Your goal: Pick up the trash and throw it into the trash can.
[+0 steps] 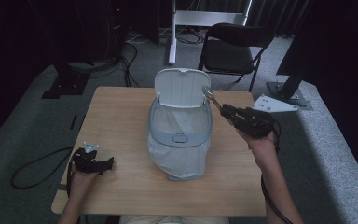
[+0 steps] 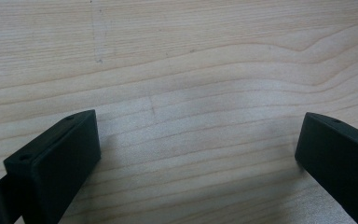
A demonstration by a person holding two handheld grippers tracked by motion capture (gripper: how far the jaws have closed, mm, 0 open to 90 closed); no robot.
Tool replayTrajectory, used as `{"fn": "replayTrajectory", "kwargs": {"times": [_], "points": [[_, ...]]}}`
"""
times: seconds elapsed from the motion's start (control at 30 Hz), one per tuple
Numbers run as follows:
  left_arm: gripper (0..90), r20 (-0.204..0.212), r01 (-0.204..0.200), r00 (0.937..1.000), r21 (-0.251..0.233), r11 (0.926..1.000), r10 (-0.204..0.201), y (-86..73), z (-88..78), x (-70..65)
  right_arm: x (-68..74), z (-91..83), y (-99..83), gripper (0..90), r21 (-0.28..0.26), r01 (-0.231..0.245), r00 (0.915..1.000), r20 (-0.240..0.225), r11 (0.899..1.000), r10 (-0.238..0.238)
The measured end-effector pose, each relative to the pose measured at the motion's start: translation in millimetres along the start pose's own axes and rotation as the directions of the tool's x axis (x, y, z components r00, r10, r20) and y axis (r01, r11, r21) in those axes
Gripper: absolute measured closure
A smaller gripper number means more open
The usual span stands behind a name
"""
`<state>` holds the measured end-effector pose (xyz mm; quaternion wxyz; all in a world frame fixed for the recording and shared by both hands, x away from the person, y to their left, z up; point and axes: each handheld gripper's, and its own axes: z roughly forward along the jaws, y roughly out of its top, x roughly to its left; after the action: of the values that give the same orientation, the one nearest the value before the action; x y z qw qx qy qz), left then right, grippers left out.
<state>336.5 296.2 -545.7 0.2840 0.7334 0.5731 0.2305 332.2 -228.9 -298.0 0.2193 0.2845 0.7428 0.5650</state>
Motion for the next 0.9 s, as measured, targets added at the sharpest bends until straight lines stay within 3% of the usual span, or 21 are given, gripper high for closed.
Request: {"fn": "replayTrajectory", "kwargs": {"times": [0.2,0.47,0.77,0.83,0.9], "points": [[0.0,0.003,-0.003,1.0,-0.001,1.0,0.003,0.0,0.1,-0.1,3.9,11.5,19.0,79.4,-0.001,0.029,0.9994,-0.017,1.0,-0.03],[0.0,0.006,-0.007,1.0,-0.003,1.0,0.007,0.0,0.1,-0.2,10.0,28.7,28.5,79.4,-0.002,0.032,0.9968,-0.073,0.999,-0.032],[0.0,0.008,-0.012,0.9999,-0.001,0.9999,0.012,0.0,0.0,-0.1,19.9,60.0,34.2,78.7,0.049,0.055,0.9898,-0.134,0.997,-0.048],[0.0,0.009,-0.012,0.9999,-0.001,0.9999,0.012,0.0,0.0,-0.1,19.2,64.6,33.4,62.0,0.044,0.034,0.985,-0.171,0.998,-0.026],[0.0,0.009,-0.012,0.9999,-0.001,0.9999,0.012,0.0,0.0,-0.2,17.3,66.0,32.4,51.5,0.031,-0.011,0.9843,-0.176,0.999,0.017]]}}
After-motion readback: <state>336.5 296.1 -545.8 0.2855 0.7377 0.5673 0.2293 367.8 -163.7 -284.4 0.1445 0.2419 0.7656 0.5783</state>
